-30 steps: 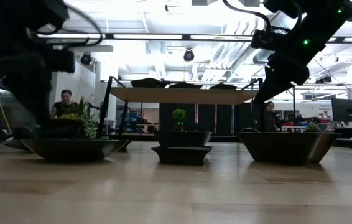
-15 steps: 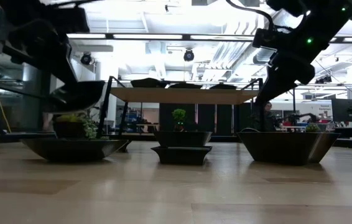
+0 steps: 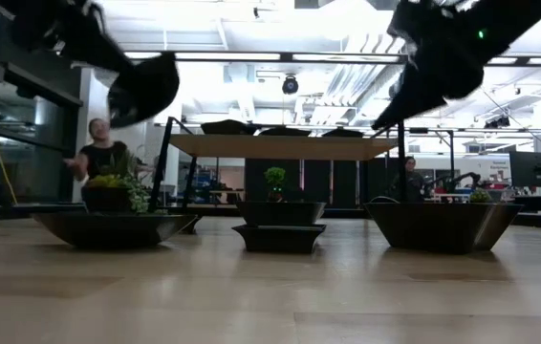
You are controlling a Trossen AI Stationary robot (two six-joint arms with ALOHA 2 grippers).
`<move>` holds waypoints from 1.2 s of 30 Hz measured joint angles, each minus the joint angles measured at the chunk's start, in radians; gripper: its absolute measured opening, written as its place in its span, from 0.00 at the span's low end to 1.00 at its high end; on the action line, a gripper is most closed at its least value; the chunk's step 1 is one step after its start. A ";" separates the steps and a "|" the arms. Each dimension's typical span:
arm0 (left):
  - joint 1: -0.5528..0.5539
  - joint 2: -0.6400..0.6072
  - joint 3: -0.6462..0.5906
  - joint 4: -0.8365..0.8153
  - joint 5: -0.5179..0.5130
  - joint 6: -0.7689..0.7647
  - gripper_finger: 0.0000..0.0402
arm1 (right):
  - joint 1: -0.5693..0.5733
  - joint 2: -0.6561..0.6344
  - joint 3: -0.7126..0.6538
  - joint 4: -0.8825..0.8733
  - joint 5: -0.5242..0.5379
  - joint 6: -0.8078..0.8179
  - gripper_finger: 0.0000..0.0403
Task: Pick & Place Mini shaped plates
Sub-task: Stack the black leaf-shaped plate on top of the black leaf-shaped plate on the shelf
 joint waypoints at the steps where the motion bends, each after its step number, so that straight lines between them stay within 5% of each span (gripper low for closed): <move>1: -0.010 0.000 0.000 0.030 -0.035 0.038 0.00 | 0.006 0.000 0.000 0.041 0.002 -0.026 0.43; 14: 0.018 0.022 0.000 0.472 -0.470 0.582 0.00 | 0.027 0.076 0.001 0.657 0.034 -0.398 0.43; 25: 0.171 0.094 0.000 0.549 -0.473 0.607 0.00 | -0.049 0.310 0.001 1.249 0.032 -0.551 0.43; 31: 0.213 0.129 0.000 0.625 -0.466 0.651 0.00 | -0.128 0.393 0.061 1.307 -0.101 -0.551 0.43; 36: 0.229 0.155 0.000 0.696 -0.449 0.709 0.00 | -0.164 0.465 0.151 1.306 -0.111 -0.637 0.43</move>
